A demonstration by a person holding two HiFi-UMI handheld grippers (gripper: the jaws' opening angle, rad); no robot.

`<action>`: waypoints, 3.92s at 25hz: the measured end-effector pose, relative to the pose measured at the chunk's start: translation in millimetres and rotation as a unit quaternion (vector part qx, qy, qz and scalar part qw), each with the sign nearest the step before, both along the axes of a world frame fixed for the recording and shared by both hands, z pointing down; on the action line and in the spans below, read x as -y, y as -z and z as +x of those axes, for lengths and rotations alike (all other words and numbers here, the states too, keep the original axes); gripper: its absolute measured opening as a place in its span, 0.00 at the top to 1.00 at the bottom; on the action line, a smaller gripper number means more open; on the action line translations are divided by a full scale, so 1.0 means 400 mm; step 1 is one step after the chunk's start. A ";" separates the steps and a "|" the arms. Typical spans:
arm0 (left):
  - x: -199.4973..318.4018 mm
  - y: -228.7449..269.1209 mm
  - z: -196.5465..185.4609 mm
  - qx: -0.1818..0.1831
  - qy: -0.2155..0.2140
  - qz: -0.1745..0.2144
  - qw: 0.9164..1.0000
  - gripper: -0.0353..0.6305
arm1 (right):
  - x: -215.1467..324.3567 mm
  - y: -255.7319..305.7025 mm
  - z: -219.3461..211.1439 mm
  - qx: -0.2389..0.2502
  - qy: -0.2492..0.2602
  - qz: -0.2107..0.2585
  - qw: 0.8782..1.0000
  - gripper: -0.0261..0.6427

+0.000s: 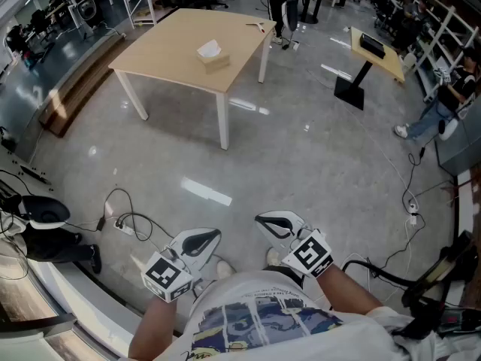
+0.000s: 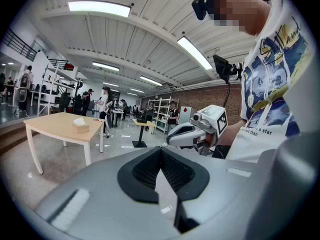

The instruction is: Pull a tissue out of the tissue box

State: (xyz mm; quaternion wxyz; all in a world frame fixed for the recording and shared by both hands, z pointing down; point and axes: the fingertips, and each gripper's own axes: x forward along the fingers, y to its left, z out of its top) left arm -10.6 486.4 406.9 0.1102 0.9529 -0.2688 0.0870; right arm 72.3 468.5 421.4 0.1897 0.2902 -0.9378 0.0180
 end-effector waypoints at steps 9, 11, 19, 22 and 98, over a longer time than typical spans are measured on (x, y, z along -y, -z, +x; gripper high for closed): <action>-0.046 -0.012 -0.101 -0.005 0.006 -0.002 1.000 0.94 | -0.053 -0.015 -0.091 -0.007 0.001 0.004 1.000 0.96; -0.052 -0.015 -0.118 -0.006 0.006 -0.004 1.000 0.94 | -0.060 -0.017 -0.106 -0.005 -0.002 0.001 1.000 0.96; -0.060 -0.038 -0.152 -0.024 -0.011 -0.018 0.999 0.94 | -0.067 -0.025 -0.138 -0.003 -0.023 -0.010 1.000 0.95; -0.049 -0.041 -0.145 -0.039 -0.024 -0.026 0.999 0.94 | -0.066 -0.040 -0.143 -0.007 -0.023 -0.025 0.999 0.95; 1.558 -0.028 -0.131 -0.004 0.066 -0.013 0.998 0.94 | 1.687 -0.103 -0.141 -0.035 0.076 -0.040 0.996 0.83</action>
